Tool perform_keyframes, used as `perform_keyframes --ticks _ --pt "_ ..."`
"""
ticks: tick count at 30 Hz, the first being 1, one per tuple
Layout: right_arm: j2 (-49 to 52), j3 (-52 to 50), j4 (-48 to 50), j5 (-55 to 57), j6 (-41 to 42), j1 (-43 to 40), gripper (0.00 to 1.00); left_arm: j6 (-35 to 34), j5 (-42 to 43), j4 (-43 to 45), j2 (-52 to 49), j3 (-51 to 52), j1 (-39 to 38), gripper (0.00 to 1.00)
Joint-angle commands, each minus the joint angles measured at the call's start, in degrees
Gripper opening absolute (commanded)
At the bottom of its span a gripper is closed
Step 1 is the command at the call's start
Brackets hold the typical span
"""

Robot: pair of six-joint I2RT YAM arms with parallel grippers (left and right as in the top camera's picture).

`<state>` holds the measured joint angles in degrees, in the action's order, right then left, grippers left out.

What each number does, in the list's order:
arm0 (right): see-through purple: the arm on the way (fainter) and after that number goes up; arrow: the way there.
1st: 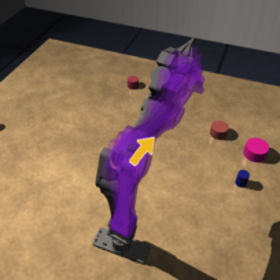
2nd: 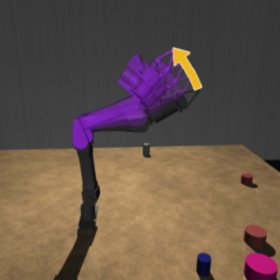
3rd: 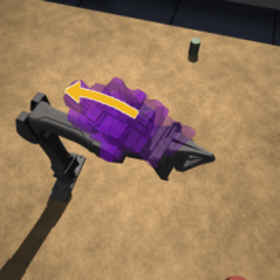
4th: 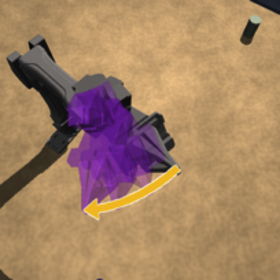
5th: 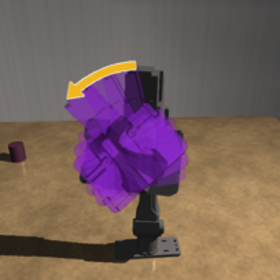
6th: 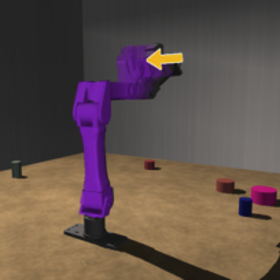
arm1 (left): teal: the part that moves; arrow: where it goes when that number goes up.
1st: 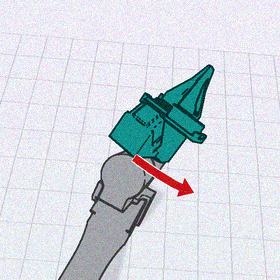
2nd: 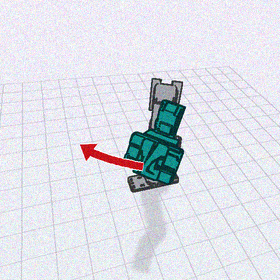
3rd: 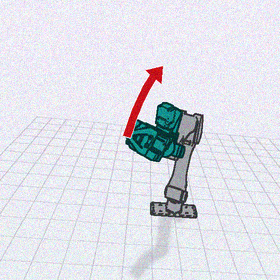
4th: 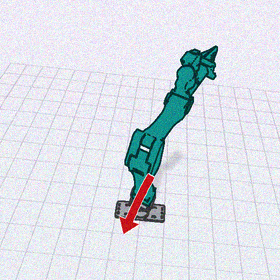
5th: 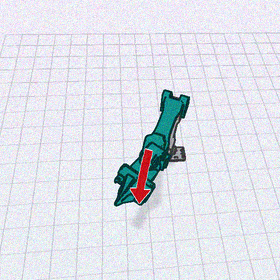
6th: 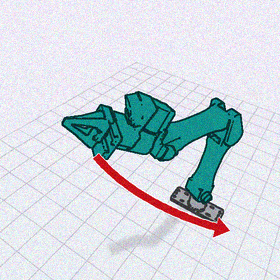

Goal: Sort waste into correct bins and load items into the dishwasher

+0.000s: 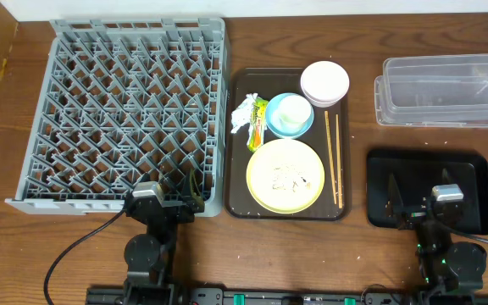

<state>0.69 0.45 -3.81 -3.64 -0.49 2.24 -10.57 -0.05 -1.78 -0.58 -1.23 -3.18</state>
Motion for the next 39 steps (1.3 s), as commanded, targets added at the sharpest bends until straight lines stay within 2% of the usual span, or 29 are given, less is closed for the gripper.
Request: perform_keyframes --ticks 1,7,8,12,14,17,19,21,26,30,34,39 --pt "-0.31 -0.13 -0.22 0.17 -0.42 0.61 0.99 -0.48 -2.12 -2.27 0.31 1.01 -0.17 0.99" --pt "-0.31 -0.13 -0.22 0.17 -0.39 0.61 0.99 -0.85 -1.73 -2.25 0.31 1.01 -0.17 0.99" --pt "-0.31 -0.13 -0.22 0.17 -0.42 0.61 0.99 -2.95 0.39 -1.75 0.31 1.01 -0.17 0.99" --pt "-0.31 -0.13 -0.22 0.17 -0.42 0.61 0.99 -24.0 23.17 1.38 0.31 1.01 -0.17 0.99" --pt "-0.31 -0.13 -0.22 0.17 -0.42 0.61 0.99 -31.1 32.85 0.96 0.31 1.01 -0.17 0.99" --pt "-0.31 -0.13 -0.22 0.17 -0.39 0.61 0.99 -36.63 34.16 1.88 0.31 1.01 -0.17 0.99" --pt "-0.31 -0.13 -0.24 0.17 -0.42 0.61 0.99 -43.04 34.16 2.56 0.31 1.01 -0.17 0.99" --pt "-0.31 -0.13 -0.22 0.17 -0.39 0.61 0.99 -47.28 34.27 5.92 0.31 1.01 -0.17 0.99" --pt "-0.31 -0.13 -0.22 0.17 -0.39 0.61 0.99 -46.71 37.57 17.79 0.31 1.01 -0.15 0.99" --pt "-0.31 -0.13 -0.22 0.17 -0.42 0.61 0.99 -42.91 40.19 20.28 0.28 -0.52 -0.11 0.99" --pt "-0.31 -0.13 -0.22 0.17 -0.42 0.61 0.99 -37.77 40.13 14.93 -0.44 -5.18 -0.11 0.99" --pt "-0.31 -0.13 -0.22 0.17 -0.42 0.61 0.99 -21.9 38.14 -4.2 -6.1 -17.79 -0.11 0.99"
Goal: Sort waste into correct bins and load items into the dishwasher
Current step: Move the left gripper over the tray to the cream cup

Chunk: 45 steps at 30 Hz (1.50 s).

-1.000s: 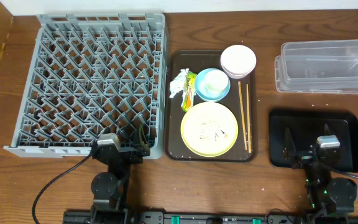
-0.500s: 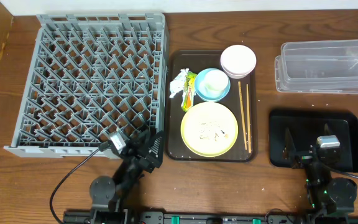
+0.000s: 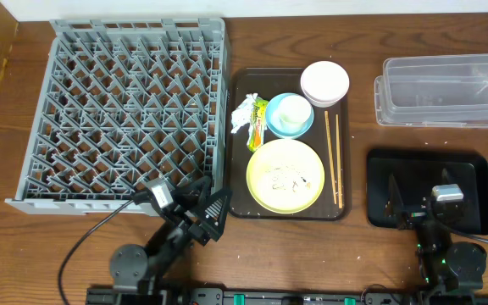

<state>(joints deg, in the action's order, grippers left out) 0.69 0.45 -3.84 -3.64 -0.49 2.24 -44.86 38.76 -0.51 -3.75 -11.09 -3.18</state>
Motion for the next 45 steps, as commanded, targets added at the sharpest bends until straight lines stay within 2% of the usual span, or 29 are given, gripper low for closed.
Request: perform_keyframes --ticks 1,3,7,14,17,22,26,30,32,36,40,42,45 --pt "-0.31 -0.13 -0.2 0.17 -0.42 0.61 0.99 15.96 -3.43 -11.37 -5.01 -11.41 -0.11 0.99" --pt "-0.31 -0.13 -0.2 0.17 -0.42 0.61 0.99 23.89 -11.02 -24.55 -10.75 -19.69 -0.13 0.99" --pt "-0.31 -0.13 -0.2 0.17 -0.42 0.61 0.99 31.06 -21.73 -42.82 -22.99 -33.35 -0.13 0.99" --pt "-0.31 -0.13 -0.22 0.17 -0.42 0.61 0.99 40.19 -21.33 -70.29 -49.09 -57.81 -0.17 0.99" --pt "-0.31 -0.13 -0.2 0.17 -0.42 0.61 0.99 40.57 -21.53 -77.72 -58.75 -66.18 -0.17 0.99" --pt "-0.31 -0.13 -0.2 0.17 -0.42 0.61 0.99 40.54 -25.62 -78.31 -67.21 -72.67 -2.89 0.99" --pt "-0.31 -0.13 -0.2 0.17 -0.39 0.61 0.99 40.54 -30.99 -74.75 -70.69 -76.26 -10.84 0.99" --pt "-0.31 -0.13 -0.2 0.17 -0.42 0.61 0.99 40.61 -44.48 -68.63 -74.73 -78.88 -21.22 0.99" --pt "-0.31 -0.13 -0.2 0.17 -0.42 0.61 0.99 41.72 -47.39 -66.93 -77.48 -80.15 -24.3 0.99" --pt "-0.31 -0.13 -0.22 0.17 -0.42 0.61 0.99 44.72 -47.34 -67.95 -86.36 -86.51 -27.98 0.99" --pt "-0.31 -0.13 -0.2 0.17 -0.39 0.61 0.99 50.9 -47.39 -68.91 -94.25 -93.92 -31.76 0.99" --pt "-0.31 -0.13 -0.2 0.17 -0.42 0.61 0.99 56.26 -47.43 -64.83 -96.7 -94.86 -34.4 0.99" --pt "-0.31 -0.13 -0.2 0.17 -0.42 0.61 0.99 56.83 -47.41 -59.49 -98.62 -94.84 -36.61 0.99"
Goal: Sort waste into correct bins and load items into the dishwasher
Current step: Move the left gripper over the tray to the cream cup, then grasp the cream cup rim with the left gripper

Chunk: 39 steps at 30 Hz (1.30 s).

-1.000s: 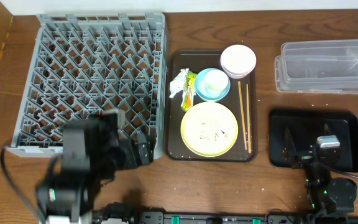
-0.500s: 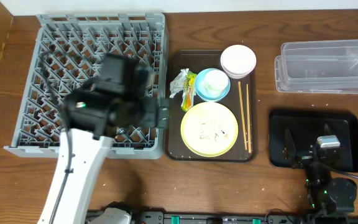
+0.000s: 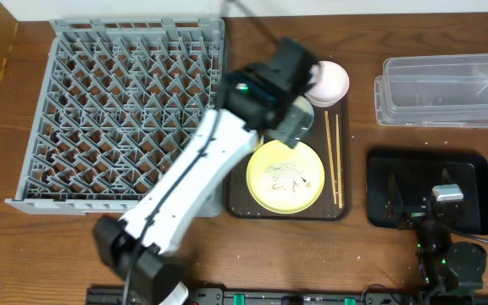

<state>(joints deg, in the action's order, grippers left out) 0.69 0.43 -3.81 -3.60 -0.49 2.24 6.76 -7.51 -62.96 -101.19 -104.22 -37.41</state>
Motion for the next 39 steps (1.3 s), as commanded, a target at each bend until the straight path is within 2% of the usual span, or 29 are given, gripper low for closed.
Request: perform_keyframes --ticks 1,5,11,15,21,23,25,30,33,36,39 --pt "-0.31 -0.11 -0.22 0.13 -0.42 0.61 0.99 5.2 -1.11 4.22 -1.62 -1.7 -2.73 0.99" --pt "-0.31 -0.11 -0.22 0.13 -0.42 0.61 0.99 4.98 1.18 7.37 -3.34 -1.66 -3.52 0.98" --pt "-0.31 -0.11 -0.22 0.13 -0.42 0.61 0.99 5.03 9.53 10.19 -6.69 -1.6 -3.5 0.99" --pt "-0.31 -0.11 -0.22 0.13 -0.42 0.61 0.99 6.29 8.79 12.61 -10.93 -1.49 -3.1 1.0" --pt "-0.31 -0.11 -0.22 0.13 -0.42 0.61 0.99 4.35 -0.04 15.56 -17.29 -1.49 -2.01 1.0" --pt "-0.31 -0.11 -0.22 0.13 -0.39 0.63 0.99 2.54 -0.04 15.98 -18.67 -1.49 -1.51 0.8" --pt "-0.31 -0.11 -0.22 0.13 -0.42 0.61 0.99 0.04 0.02 16.41 -19.69 -1.49 -1.25 0.67" --pt "-0.31 -0.11 -0.22 0.13 -0.42 0.61 0.99 -0.44 1.05 18.73 -20.26 -0.81 -1.03 0.66" --pt "-0.31 -0.11 -0.22 0.13 -0.42 0.61 0.99 -2.14 2.23 20.26 -21.03 0.28 -0.96 0.62" --pt "-0.31 -0.11 -0.22 0.13 -0.42 0.61 0.99 -2.16 5.66 20.2 -22.23 0.55 -0.96 0.62" --pt "-0.31 -0.11 -0.22 0.13 -0.42 0.61 0.99 -2.14 5.38 20.28 -23.82 0.66 -0.83 0.6"
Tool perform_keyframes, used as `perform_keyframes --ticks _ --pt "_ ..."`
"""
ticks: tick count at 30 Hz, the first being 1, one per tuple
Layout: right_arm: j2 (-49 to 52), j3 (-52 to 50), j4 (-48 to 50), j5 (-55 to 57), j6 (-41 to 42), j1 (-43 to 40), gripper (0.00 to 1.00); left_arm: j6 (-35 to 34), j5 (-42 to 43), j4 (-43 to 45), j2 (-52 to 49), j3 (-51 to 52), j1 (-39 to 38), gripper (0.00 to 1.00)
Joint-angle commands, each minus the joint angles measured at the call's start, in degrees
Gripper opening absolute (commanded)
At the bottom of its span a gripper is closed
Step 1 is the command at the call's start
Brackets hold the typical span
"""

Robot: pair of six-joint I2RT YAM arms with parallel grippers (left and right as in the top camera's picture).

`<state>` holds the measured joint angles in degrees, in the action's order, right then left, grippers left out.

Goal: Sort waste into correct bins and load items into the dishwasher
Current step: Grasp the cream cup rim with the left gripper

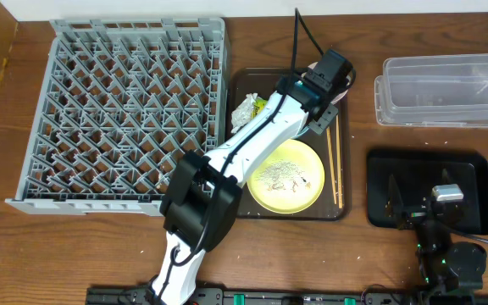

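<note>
My left arm reaches from the table's front edge across the brown tray (237,208). Its left gripper (327,85) hangs over the white bowl (343,93) at the tray's far right corner; only slivers of the bowl's rim show. Its jaws are hidden under the wrist. The arm also covers the blue bowl and cup. A yellow plate (295,180) with food scraps lies at the tray's front, chopsticks (338,165) along its right side, and a crumpled wrapper (246,112) at its left. The grey dish rack (125,110) stands on the left. My right gripper (420,193) rests at the front right.
A clear plastic bin (447,89) sits at the back right. A black bin (473,174) lies in front of it, under the right gripper. The left arm's cable loops up past the tray's far edge.
The left gripper has moved right and farther back, from above the blue bowl to above the white bowl. The arm now covers the blue bowl entirely. The right arm is unmoved.
Both arms first rested at the table's front edge, with the tray's items untouched. Then the left gripper was lifted and tilted toward the tray, jaws apart. Later it hung over the blue bowl, and now over the white bowl. Nothing on the tray has shifted.
</note>
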<state>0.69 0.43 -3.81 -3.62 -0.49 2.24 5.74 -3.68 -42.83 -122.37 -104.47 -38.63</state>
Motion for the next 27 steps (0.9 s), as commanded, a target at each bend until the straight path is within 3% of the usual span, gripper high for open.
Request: perform_keyframes --ticks 1,10,14,17,22,27 --pt "-0.31 -0.11 -0.22 0.15 -0.42 0.61 0.99 -1.11 1.53 0.26 -2.86 0.9 0.48 0.59" --pt "-0.31 -0.11 -0.24 0.15 -0.42 0.63 0.99 -2.73 1.62 -0.07 -3.89 0.92 2.47 0.42" --pt "-0.31 -0.11 -0.22 0.15 -0.42 0.61 0.99 -4.15 1.79 -0.15 -3.87 0.9 2.32 0.29" --pt "-0.31 -0.11 -0.22 0.15 -0.42 0.61 0.99 -4.15 3.1 -0.13 -3.87 0.9 1.92 0.09" --pt "-0.31 -0.11 -0.22 0.15 -0.42 0.61 0.99 -4.17 12.13 0.09 -3.61 0.55 2.1 0.08" --pt "-0.31 -0.11 -0.22 0.15 -0.42 0.61 0.99 -8.61 14.69 0.33 -2.21 -0.13 3.06 0.07"
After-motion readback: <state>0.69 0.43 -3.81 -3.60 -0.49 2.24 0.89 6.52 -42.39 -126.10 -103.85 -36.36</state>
